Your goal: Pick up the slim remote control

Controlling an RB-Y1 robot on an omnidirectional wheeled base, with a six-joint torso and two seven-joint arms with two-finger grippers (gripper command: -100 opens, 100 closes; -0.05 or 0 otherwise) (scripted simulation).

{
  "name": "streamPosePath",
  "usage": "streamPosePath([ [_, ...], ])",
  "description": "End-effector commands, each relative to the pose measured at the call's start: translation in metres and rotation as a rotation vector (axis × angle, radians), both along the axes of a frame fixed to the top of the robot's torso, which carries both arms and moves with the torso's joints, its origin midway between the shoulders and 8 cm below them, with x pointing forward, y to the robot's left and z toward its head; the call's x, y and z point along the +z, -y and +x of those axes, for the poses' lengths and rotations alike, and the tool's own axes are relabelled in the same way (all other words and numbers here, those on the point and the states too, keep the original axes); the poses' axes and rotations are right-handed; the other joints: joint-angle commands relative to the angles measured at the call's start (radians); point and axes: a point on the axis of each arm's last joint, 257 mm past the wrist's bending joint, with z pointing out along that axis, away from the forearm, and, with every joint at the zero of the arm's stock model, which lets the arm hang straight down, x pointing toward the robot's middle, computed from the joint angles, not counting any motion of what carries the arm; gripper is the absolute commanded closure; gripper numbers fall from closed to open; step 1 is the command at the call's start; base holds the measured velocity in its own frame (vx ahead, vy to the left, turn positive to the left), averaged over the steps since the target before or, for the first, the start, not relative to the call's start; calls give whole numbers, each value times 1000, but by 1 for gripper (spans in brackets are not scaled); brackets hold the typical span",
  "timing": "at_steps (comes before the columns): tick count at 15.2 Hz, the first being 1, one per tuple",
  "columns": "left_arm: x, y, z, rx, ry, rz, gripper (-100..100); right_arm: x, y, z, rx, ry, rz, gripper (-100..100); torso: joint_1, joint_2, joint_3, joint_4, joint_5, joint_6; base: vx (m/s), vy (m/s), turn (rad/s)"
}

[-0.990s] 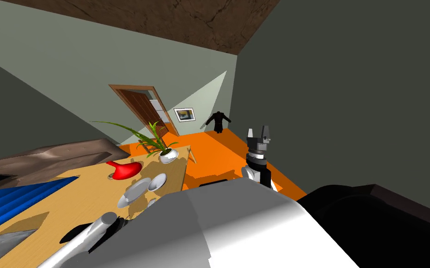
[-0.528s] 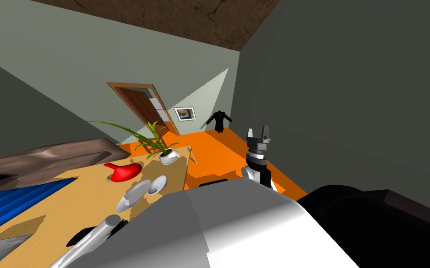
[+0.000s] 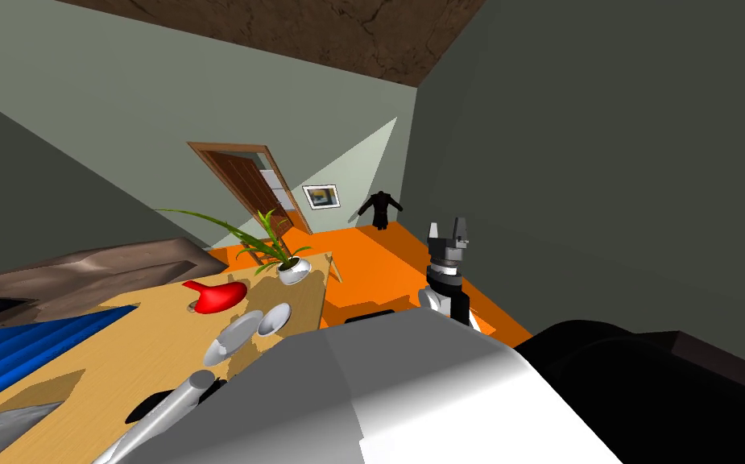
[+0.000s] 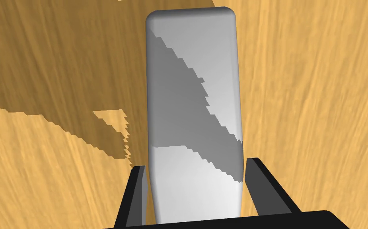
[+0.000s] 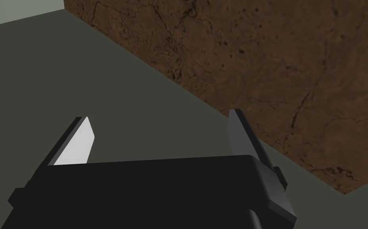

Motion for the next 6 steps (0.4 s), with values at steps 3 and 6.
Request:
streamPosePath([
  [3, 13, -9, -1, 8, -5, 0, 100, 0, 0, 0, 0, 0, 0, 0, -1, 1, 0, 0, -1, 1, -9, -24, -50],
  [6, 15, -11, -1, 9, -5, 2, 100, 0, 0, 0, 0, 0, 0, 0, -3, 1, 0, 0, -1, 0, -7, -27, -25],
])
